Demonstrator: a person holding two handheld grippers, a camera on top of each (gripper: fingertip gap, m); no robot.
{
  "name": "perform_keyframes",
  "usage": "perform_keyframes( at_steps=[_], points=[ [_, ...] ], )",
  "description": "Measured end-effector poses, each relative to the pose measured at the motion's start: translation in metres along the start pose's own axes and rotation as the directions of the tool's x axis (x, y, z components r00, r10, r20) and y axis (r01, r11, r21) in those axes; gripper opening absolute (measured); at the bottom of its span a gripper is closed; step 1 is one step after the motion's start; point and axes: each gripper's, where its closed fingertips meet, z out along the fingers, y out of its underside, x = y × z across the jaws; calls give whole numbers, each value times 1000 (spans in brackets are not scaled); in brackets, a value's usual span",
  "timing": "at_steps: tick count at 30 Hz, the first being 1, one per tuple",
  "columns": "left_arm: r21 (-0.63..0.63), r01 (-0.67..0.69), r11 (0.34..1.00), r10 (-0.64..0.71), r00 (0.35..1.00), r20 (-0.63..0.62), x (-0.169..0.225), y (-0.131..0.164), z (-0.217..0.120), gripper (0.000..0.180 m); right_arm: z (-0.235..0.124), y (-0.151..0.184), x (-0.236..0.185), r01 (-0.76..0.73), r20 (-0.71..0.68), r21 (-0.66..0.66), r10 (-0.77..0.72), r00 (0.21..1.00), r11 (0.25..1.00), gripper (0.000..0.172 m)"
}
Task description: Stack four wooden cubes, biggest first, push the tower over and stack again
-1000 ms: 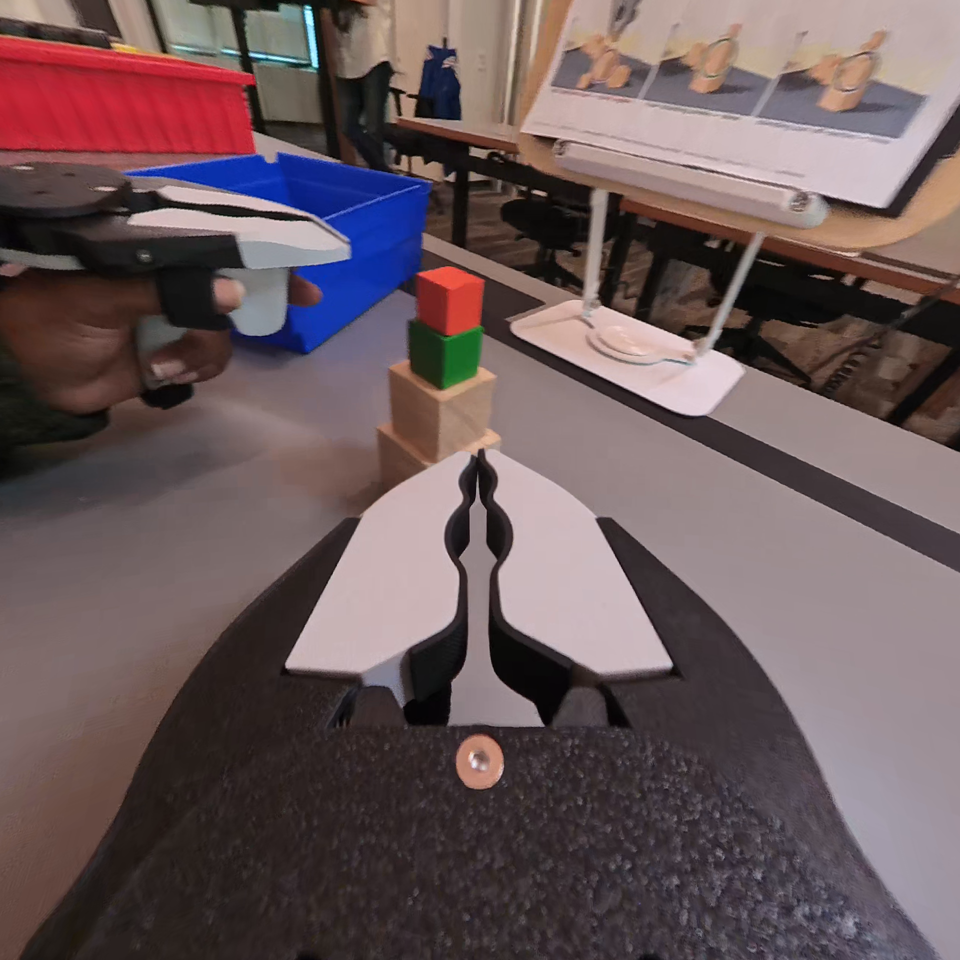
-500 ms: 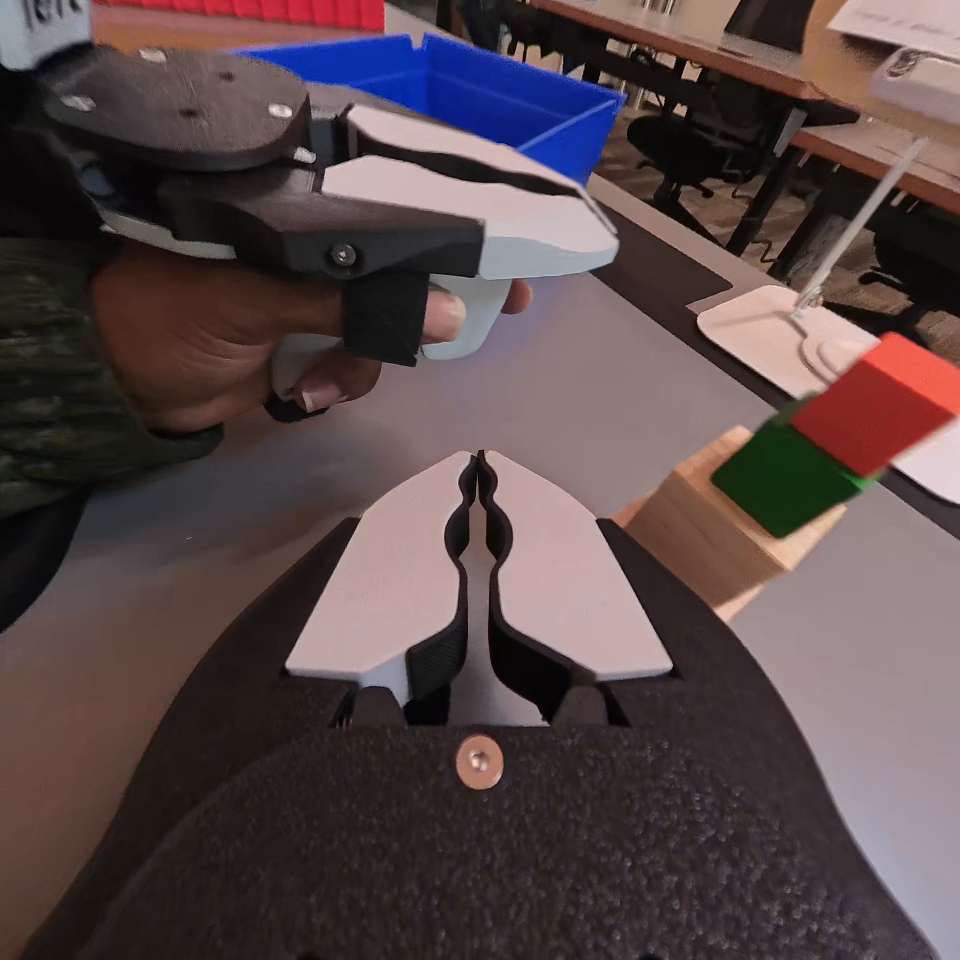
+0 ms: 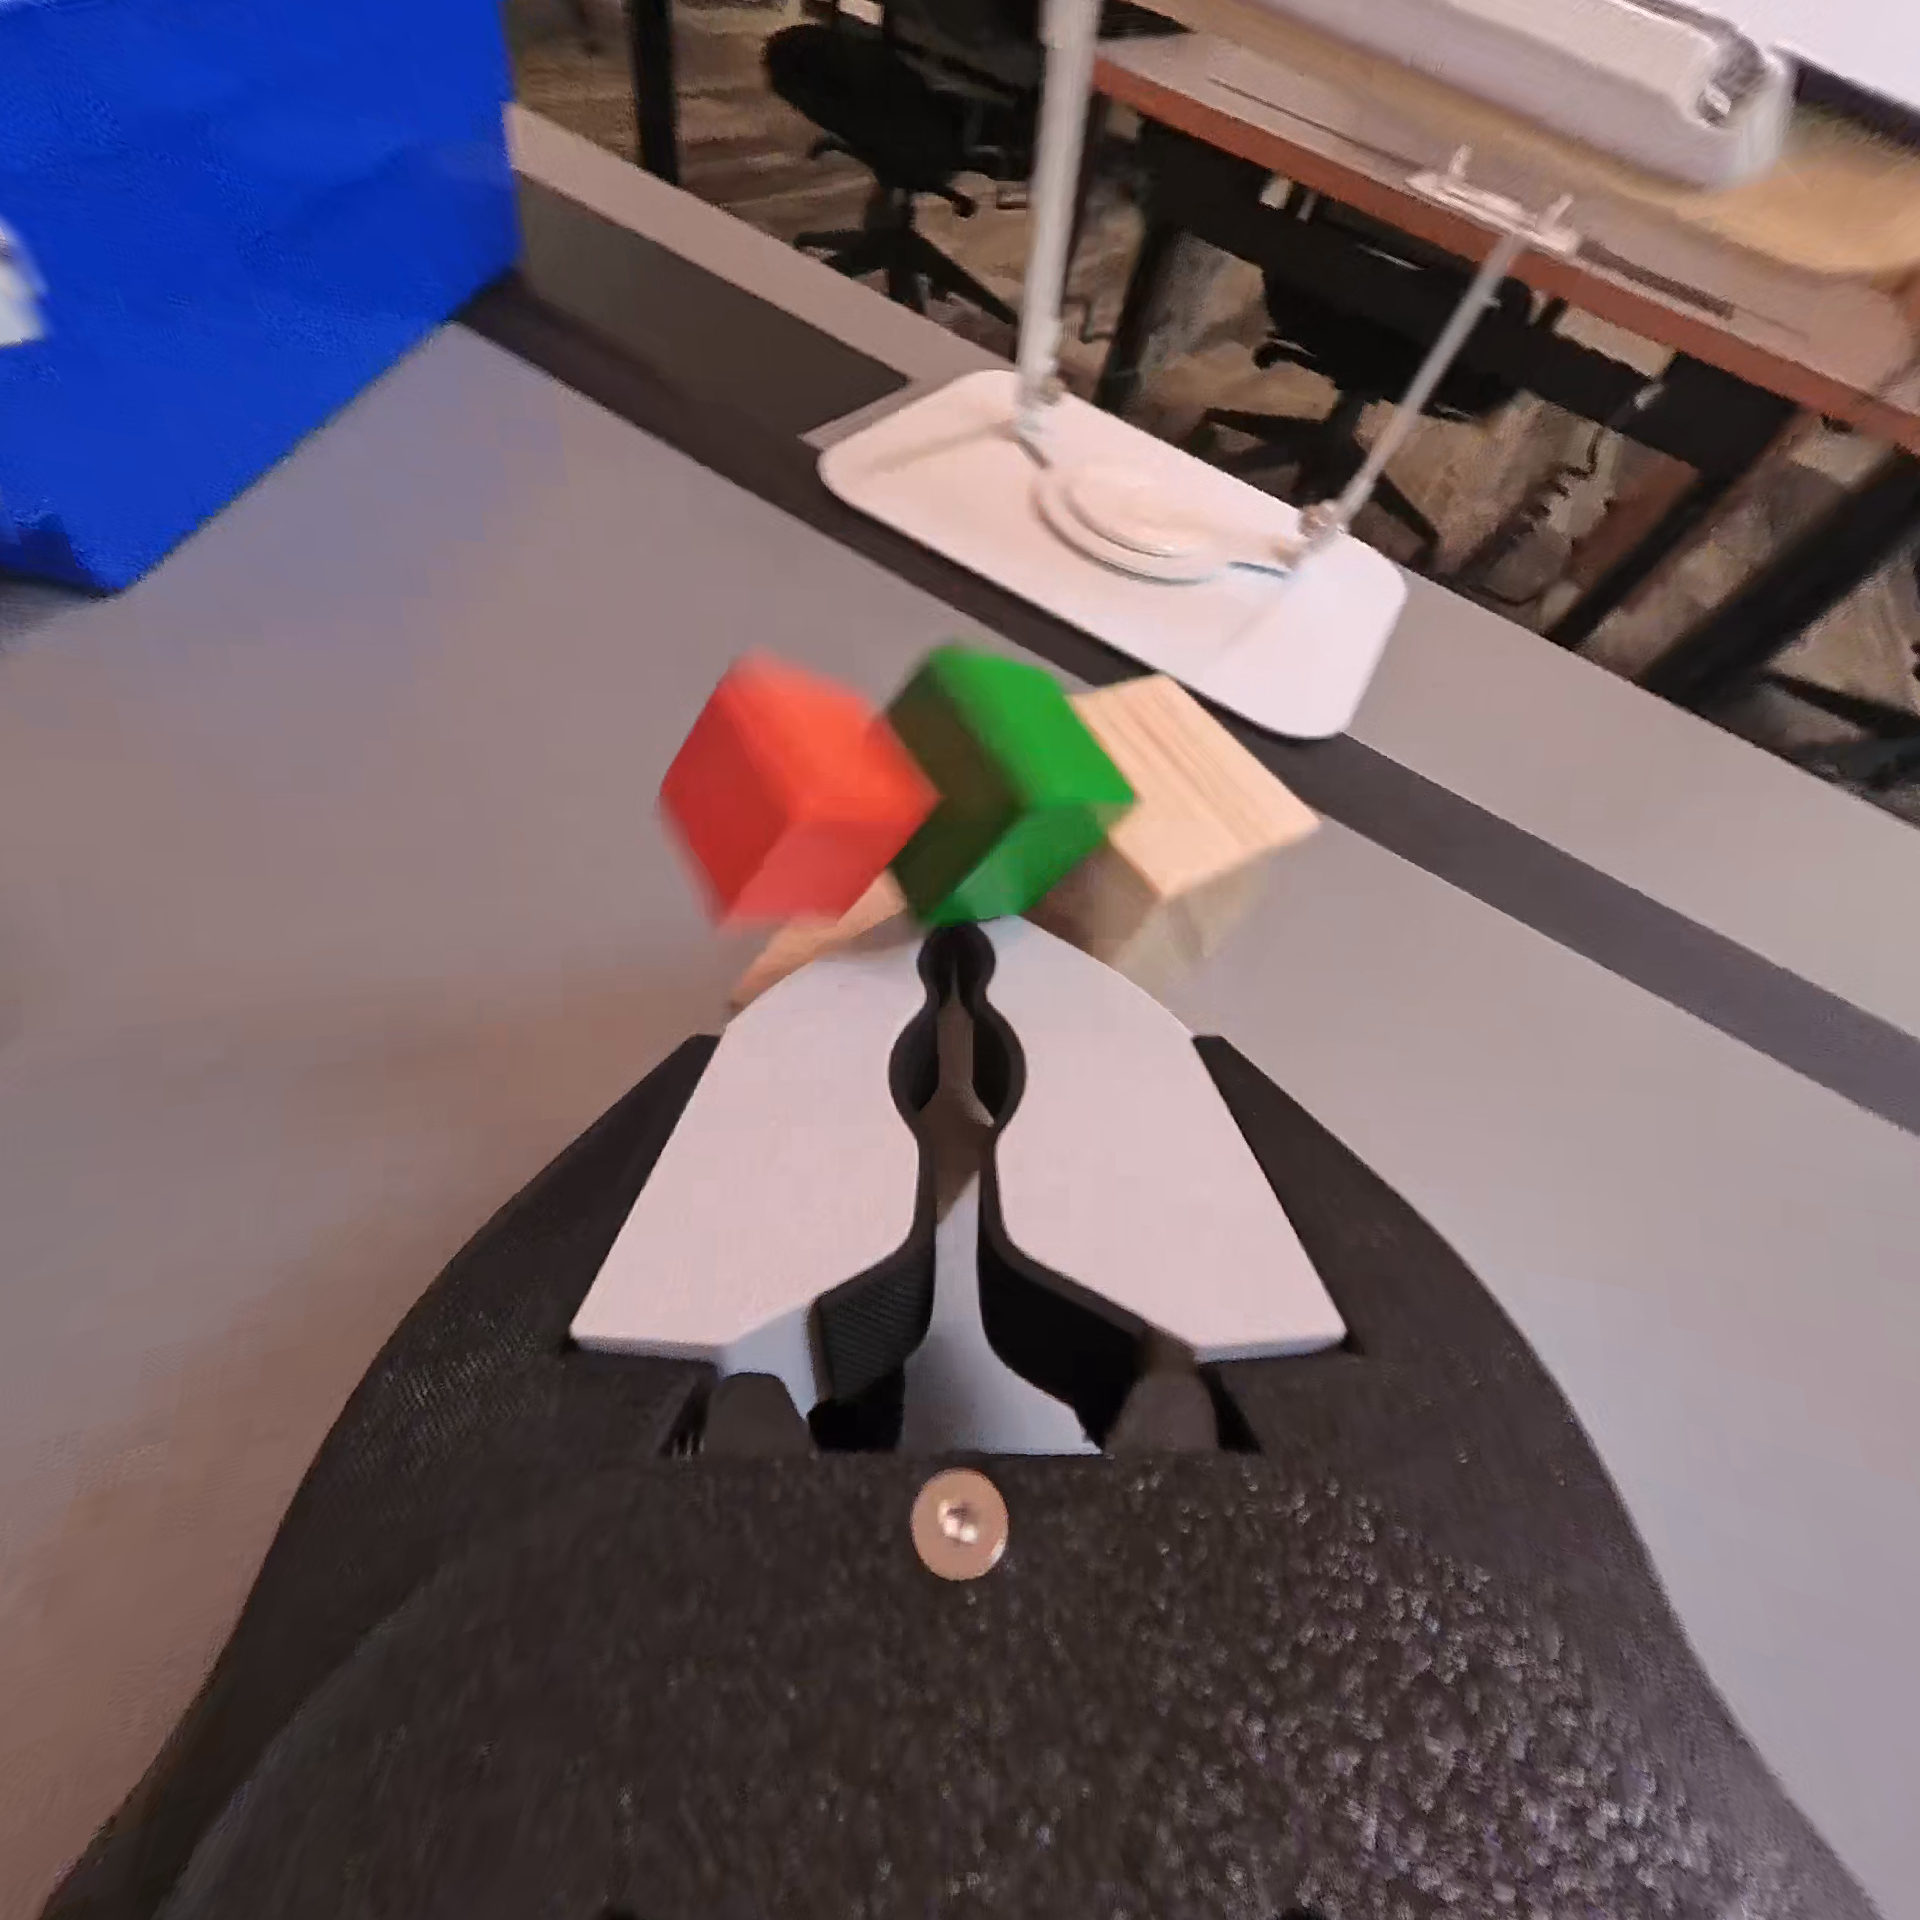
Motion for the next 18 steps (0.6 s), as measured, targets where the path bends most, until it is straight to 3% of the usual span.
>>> perform_keyframes(
  at_steps=[6, 18],
  points=[
    [-21, 1, 1000, -1, 1000, -13, 1, 5, 2, 0, -10, 9, 56, -192, -50, 38, 194, 980, 981, 0],
    [-22, 8, 1000, -8, 1000, -11, -1, 4, 2, 0, -35, 0, 92, -214, -118, 141, 231, 966, 967, 0]
  ],
)
